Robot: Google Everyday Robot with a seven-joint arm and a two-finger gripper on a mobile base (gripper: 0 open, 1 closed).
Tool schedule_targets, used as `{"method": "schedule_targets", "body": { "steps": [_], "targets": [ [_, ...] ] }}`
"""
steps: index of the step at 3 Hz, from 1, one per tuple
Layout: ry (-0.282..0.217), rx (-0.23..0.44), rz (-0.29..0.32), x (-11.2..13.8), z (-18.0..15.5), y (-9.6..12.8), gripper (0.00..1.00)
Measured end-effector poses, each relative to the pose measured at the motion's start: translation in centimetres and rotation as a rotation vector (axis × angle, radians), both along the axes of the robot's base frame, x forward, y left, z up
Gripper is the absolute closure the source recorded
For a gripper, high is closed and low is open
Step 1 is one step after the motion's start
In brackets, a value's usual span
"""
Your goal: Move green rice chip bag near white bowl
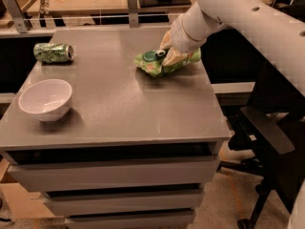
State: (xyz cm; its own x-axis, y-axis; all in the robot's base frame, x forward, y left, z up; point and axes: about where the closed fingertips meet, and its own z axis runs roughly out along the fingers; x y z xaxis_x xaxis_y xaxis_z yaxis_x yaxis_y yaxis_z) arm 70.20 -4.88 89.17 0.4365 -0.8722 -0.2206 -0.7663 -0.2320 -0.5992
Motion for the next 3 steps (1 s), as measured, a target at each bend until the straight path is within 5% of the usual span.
{"method": "schedule_targets", "body": {
  "steps": [2,3],
  "targets": [
    [-0.071,0.1,0.057,-2.0,5.3,0.7,1.0],
    [-0.071,0.1,0.057,-2.0,5.3,0.7,1.0]
  ]
}}
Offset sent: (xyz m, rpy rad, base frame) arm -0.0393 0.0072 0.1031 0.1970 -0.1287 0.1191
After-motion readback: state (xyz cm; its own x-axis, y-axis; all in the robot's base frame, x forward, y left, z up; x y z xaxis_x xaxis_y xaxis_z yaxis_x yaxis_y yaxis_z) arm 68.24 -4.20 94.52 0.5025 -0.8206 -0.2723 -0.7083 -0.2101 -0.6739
